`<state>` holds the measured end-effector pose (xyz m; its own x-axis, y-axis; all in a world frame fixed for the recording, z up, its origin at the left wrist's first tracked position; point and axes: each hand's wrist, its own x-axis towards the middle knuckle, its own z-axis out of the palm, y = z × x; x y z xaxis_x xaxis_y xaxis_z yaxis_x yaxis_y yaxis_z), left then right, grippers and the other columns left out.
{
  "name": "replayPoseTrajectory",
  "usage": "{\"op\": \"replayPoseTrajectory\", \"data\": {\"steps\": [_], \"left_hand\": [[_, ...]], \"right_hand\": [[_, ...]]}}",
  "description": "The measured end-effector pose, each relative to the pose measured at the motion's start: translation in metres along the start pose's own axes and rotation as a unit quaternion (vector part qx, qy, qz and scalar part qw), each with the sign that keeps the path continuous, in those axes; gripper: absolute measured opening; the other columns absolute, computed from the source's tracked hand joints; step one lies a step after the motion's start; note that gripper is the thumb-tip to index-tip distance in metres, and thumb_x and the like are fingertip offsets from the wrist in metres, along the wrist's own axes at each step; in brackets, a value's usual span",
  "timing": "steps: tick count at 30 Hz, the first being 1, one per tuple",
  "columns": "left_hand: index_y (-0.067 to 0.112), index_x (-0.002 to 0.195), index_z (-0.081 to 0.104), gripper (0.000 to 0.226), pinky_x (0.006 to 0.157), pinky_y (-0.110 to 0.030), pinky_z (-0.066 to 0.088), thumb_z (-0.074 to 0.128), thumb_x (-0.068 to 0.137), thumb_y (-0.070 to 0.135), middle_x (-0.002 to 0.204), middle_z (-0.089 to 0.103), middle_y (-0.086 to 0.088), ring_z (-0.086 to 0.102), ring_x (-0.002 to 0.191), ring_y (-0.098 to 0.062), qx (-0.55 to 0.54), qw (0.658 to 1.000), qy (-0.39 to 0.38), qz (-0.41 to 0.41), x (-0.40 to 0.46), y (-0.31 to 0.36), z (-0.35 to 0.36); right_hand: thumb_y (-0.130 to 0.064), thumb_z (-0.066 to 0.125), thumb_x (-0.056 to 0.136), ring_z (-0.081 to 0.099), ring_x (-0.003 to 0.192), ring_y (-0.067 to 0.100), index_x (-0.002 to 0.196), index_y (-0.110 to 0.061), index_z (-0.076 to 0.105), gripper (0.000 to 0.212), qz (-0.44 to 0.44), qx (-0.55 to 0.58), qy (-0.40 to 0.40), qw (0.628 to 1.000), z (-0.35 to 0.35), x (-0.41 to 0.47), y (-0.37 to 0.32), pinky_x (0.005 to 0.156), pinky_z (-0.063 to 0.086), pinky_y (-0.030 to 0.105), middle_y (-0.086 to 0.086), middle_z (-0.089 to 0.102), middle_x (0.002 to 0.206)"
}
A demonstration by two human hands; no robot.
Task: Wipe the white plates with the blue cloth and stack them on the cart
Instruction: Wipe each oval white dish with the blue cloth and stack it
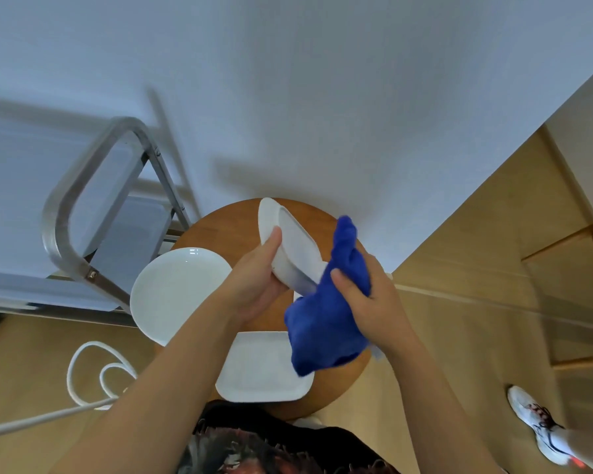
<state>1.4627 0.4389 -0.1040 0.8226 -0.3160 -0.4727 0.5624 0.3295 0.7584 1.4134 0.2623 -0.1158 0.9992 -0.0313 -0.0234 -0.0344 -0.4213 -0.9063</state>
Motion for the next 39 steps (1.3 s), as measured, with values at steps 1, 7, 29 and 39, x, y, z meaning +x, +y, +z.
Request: {"op": "replayPoseTrajectory", "data": {"steps": [1, 7, 29, 39], "left_hand": [[0.017, 0.134, 0.044, 0.048, 0.084, -0.035, 0.056, 0.036, 0.096, 0.045, 0.123, 0.061, -0.011, 0.061, 0.112, -0.024, -0.018, 1.000, -0.015, -0.013, 0.000, -0.001, 0.003], [0.018, 0.092, 0.078, 0.063, 0.075, -0.030, 0.057, 0.037, 0.087, 0.065, 0.101, 0.073, -0.008, 0.070, 0.094, -0.020, -0.083, 0.995, -0.047, -0.036, 0.000, -0.004, 0.009], [0.021, 0.144, 0.031, 0.057, 0.088, -0.043, 0.053, 0.036, 0.096, 0.050, 0.127, 0.056, -0.012, 0.058, 0.112, -0.029, 0.065, 0.996, 0.019, -0.050, 0.001, -0.004, 0.002], [0.021, 0.125, 0.062, 0.093, 0.103, -0.034, 0.045, 0.021, 0.070, 0.084, 0.136, 0.055, -0.013, 0.051, 0.127, -0.026, -0.013, 0.970, -0.222, -0.101, -0.006, -0.002, 0.021]], "right_hand": [[-0.052, 0.049, 0.084, 0.049, 0.117, -0.002, 0.127, -0.038, 0.047, 0.044, -0.028, -0.030, -0.020, 0.999, 0.005, 0.002, -0.011, 0.094, 0.041, 0.015, -0.018, 0.052, 0.129], [-0.035, 0.051, 0.093, 0.042, 0.125, 0.014, 0.148, -0.030, 0.028, 0.059, -0.123, -0.198, -0.101, 0.967, 0.032, -0.002, -0.036, 0.093, 0.036, 0.020, -0.004, 0.030, 0.152], [-0.043, 0.053, 0.084, 0.060, 0.080, 0.014, 0.086, -0.025, 0.061, 0.020, 0.018, 0.017, 0.053, 0.998, -0.009, -0.001, 0.007, 0.061, 0.047, 0.015, 0.002, 0.064, 0.083], [-0.071, 0.063, 0.059, 0.059, 0.088, -0.007, 0.108, -0.038, 0.052, 0.060, 0.031, -0.016, -0.009, 0.999, 0.023, 0.005, -0.018, 0.068, 0.046, 0.009, -0.023, 0.063, 0.090]]}}
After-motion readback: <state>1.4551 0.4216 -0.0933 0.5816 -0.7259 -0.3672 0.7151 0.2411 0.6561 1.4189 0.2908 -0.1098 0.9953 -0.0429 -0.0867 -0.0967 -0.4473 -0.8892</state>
